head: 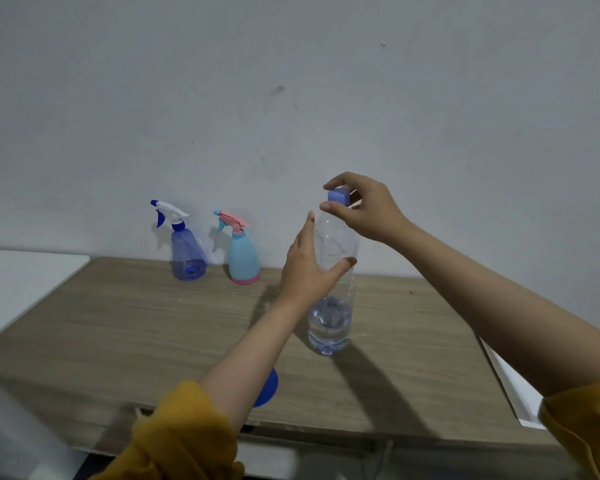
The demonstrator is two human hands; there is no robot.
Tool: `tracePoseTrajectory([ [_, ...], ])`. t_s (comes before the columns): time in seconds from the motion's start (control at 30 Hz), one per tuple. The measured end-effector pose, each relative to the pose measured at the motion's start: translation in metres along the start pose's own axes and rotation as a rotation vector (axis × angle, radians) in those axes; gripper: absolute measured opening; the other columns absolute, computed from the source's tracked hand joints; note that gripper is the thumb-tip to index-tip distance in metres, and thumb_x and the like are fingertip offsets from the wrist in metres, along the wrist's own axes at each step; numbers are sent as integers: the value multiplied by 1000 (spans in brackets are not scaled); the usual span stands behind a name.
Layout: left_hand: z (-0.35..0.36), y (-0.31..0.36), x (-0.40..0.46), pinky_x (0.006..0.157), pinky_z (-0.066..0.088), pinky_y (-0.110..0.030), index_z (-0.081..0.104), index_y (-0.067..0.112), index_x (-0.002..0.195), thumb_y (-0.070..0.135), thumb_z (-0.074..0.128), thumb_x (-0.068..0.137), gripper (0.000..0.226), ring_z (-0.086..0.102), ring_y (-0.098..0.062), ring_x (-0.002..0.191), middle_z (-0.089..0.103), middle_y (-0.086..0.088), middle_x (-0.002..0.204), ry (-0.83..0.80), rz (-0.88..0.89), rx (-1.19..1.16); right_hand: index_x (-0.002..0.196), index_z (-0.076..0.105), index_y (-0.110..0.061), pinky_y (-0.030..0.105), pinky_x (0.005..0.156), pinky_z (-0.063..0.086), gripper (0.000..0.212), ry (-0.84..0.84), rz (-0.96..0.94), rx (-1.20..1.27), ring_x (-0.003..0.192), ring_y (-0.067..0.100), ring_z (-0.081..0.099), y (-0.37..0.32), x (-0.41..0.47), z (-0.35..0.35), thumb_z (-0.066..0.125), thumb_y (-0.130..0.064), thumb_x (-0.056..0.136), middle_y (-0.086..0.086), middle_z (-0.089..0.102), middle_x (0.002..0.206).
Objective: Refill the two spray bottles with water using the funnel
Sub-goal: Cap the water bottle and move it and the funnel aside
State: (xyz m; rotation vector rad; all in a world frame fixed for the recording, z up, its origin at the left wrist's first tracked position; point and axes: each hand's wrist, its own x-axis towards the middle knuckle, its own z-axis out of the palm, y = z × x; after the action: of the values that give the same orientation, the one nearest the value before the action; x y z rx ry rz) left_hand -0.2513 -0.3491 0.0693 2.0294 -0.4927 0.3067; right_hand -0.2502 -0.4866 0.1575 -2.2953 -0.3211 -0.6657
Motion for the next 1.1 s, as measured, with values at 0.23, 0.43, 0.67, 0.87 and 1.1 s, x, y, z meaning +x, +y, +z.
tracePoseTrajectory([
  [0.23, -21, -77, -69, 110, 34, -45, 20, 28, 145, 71, 71, 53, 114, 30, -17, 138, 29, 1, 152, -103, -264, 106, 100, 61, -19, 15, 69, 52, 28, 338, 75, 305, 74, -6, 60, 9, -23, 31, 78, -25, 78, -20, 62, 91],
  [0.43, -43, -139, -122, 103, 42, -43, 34, 23, 139, 65, 81, 40, 117, 44, -20, 126, 44, -2, 139, -239, -500, 249, 108, 60, -16, 24, 74, 51, 31, 436, 53, 379, 83, 1, 62, 8, -31, 51, 73, -27, 82, -18, 63, 95],
  [0.67, -42, -161, -134, 93, 46, -36, 56, 22, 120, 38, 87, 50, 78, 54, -20, 109, 56, -1, 119, -257, -449, 348, 139, 29, -28, 16, 84, 48, 90, 196, -35, 230, 104, 10, 55, 24, -42, 52, 84, -35, 68, -9, 44, 133],
  [0.87, -35, -157, -108, 85, 50, -38, 55, 21, 110, 36, 88, 47, 73, 58, -21, 98, 60, 0, 108, -194, -447, 296, 145, 21, -22, 37, 76, 56, 101, 190, -83, 129, 104, 15, 54, 33, -39, 53, 82, -25, 64, -12, 35, 138],
  [1.1, -15, -146, -20, 79, 52, -39, 51, 23, 101, 34, 84, 44, 66, 59, -23, 92, 59, -1, 101, -186, -393, 210, 145, 22, -25, 34, 74, 56, 99, 311, -56, 109, 103, 14, 54, 28, 13, 34, 79, -23, 63, -16, 34, 137],
])
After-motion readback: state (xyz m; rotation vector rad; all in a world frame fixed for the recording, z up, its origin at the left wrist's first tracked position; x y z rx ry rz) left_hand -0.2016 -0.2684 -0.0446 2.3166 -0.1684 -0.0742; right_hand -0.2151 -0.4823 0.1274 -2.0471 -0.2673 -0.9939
